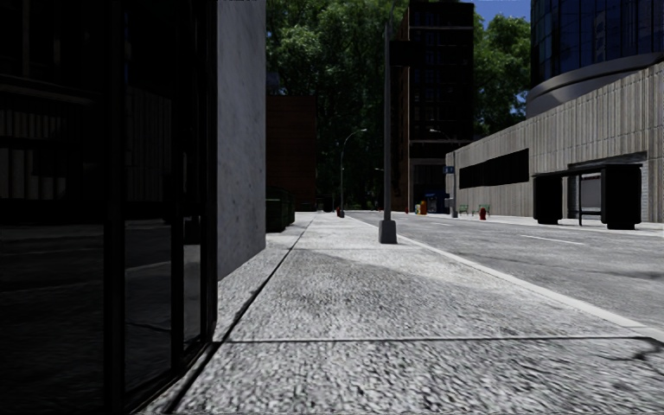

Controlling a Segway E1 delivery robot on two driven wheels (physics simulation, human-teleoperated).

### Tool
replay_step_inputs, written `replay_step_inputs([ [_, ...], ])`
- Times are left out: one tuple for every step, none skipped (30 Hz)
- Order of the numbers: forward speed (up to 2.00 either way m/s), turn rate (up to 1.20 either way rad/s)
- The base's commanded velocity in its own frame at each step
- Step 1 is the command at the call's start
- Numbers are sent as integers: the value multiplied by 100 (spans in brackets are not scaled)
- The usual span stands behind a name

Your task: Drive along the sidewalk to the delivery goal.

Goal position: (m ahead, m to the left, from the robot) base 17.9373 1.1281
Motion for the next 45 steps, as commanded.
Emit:
replay_step_inputs([
  [153, -2],
  [153, -2],
  [153, -1],
  [153, -1],
  [153, -1],
  [153, -1],
  [153, -1],
  [153, -1],
  [153, -1],
  [153, -1],
  [153, -1],
  [153, 0],
  [153, 0],
  [153, 0],
  [153, 0],
  [153, 0],
  [153, 0],
  [153, 0],
  [153, 0],
  [153, 0],
  [153, 0],
  [153, 0],
  [153, 0],
  [153, 0],
  [153, 0],
  [153, 0],
  [153, 0],
  [153, 0],
  [153, 0],
  [153, 0],
  [153, 0],
  [153, 0],
  [153, 0],
  [153, 0],
  [153, 0],
  [153, 0],
  [153, 0],
  [153, 0],
  [153, 0],
  [153, 0],
  [153, 0],
  [153, 0],
  [153, 0],
  [153, 0],
  [153, 0],
])
